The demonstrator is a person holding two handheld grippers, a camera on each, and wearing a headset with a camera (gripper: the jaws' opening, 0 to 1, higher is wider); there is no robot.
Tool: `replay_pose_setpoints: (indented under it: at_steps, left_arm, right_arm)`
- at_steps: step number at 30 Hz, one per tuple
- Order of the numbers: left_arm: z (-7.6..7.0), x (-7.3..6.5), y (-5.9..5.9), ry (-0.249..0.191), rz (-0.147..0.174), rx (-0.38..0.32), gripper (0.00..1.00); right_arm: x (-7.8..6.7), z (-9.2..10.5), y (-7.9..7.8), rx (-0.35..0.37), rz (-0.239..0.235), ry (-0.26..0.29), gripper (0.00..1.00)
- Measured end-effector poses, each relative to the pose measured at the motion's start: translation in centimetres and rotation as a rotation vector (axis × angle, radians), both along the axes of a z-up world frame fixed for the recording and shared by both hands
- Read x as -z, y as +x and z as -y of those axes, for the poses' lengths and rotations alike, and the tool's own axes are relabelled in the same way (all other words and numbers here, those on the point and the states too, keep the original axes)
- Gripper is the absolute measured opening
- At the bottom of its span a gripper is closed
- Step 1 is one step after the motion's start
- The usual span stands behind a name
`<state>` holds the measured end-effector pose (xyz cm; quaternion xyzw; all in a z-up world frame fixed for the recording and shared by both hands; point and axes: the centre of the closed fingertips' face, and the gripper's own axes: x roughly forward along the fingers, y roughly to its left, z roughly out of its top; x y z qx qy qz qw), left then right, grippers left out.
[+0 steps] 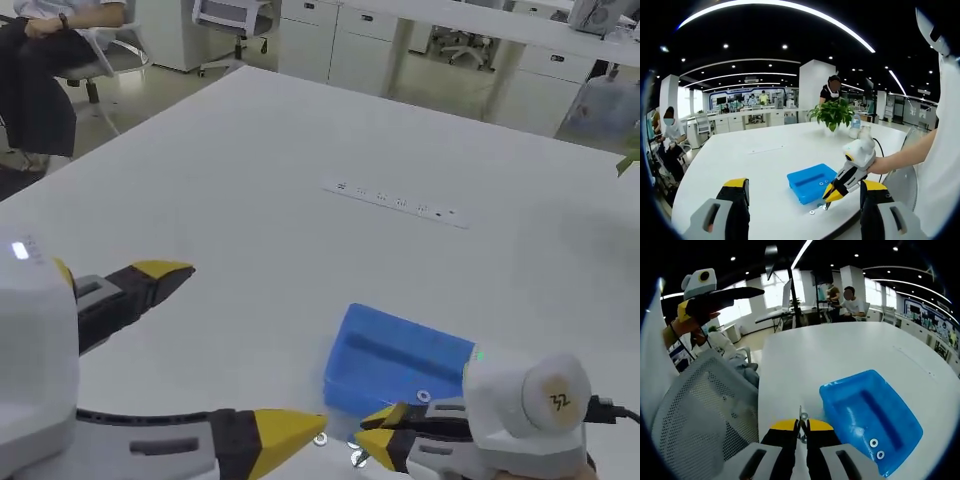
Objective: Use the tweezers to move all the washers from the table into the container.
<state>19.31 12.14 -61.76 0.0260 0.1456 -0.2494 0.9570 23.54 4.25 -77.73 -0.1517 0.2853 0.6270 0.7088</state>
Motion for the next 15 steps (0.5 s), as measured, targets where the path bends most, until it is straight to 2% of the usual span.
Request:
replay_pose_setpoints:
  at_steps: [6, 15]
  left_arm:
    - [0.0, 0.0, 0.0, 0.001, -0.001, 0.004, 0.93]
    - [0.1, 0.0, 0.0, 0.002, -0.002, 0.008, 0.93]
  right_arm:
    - [-0.5, 0.3, -0.1, 0.025, -0.029, 0.022, 0.02]
    - [-2.2, 0.7, 0.4, 0.043, -0.021, 0.046, 0.02]
